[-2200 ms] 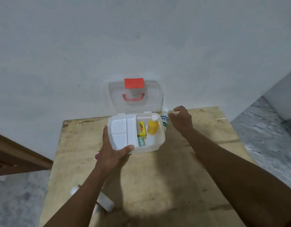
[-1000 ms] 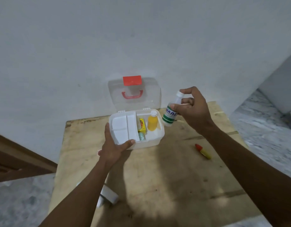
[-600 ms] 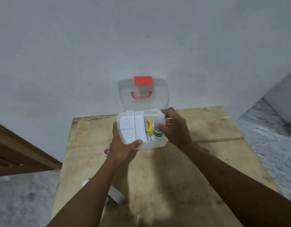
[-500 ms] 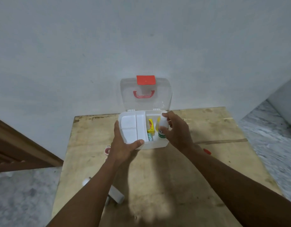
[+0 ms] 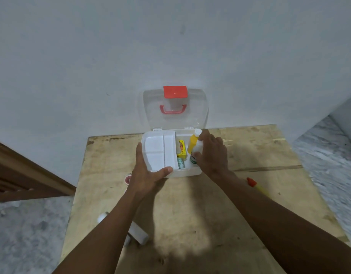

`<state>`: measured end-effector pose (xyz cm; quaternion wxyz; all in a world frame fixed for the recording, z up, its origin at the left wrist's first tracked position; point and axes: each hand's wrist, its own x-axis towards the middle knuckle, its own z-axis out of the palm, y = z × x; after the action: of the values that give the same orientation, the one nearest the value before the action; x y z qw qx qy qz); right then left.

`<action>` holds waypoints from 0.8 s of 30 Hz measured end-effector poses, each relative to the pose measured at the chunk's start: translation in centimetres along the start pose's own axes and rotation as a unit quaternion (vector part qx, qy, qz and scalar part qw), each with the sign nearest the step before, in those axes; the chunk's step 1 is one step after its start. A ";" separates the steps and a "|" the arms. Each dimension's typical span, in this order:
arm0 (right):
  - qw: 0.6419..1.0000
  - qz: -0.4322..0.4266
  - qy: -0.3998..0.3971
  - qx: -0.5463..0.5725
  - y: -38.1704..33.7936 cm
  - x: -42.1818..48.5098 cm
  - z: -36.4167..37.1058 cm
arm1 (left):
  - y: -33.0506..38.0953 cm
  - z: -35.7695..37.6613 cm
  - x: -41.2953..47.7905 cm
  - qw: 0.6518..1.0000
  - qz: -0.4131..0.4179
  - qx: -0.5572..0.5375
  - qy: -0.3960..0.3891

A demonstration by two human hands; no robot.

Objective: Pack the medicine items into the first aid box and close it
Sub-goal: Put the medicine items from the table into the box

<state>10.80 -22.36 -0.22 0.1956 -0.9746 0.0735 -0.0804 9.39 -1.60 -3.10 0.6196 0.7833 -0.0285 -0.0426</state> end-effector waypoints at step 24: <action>0.997 0.063 -0.014 0.043 3.4 -4.3 -3.2 | -0.1 -0.5 -0.1 0.994 -0.069 0.079 -0.017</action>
<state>5.63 -25.94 0.83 0.2433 -0.9597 0.1283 -0.0571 9.39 -1.06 -3.10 0.5509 0.8289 0.0122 -0.0961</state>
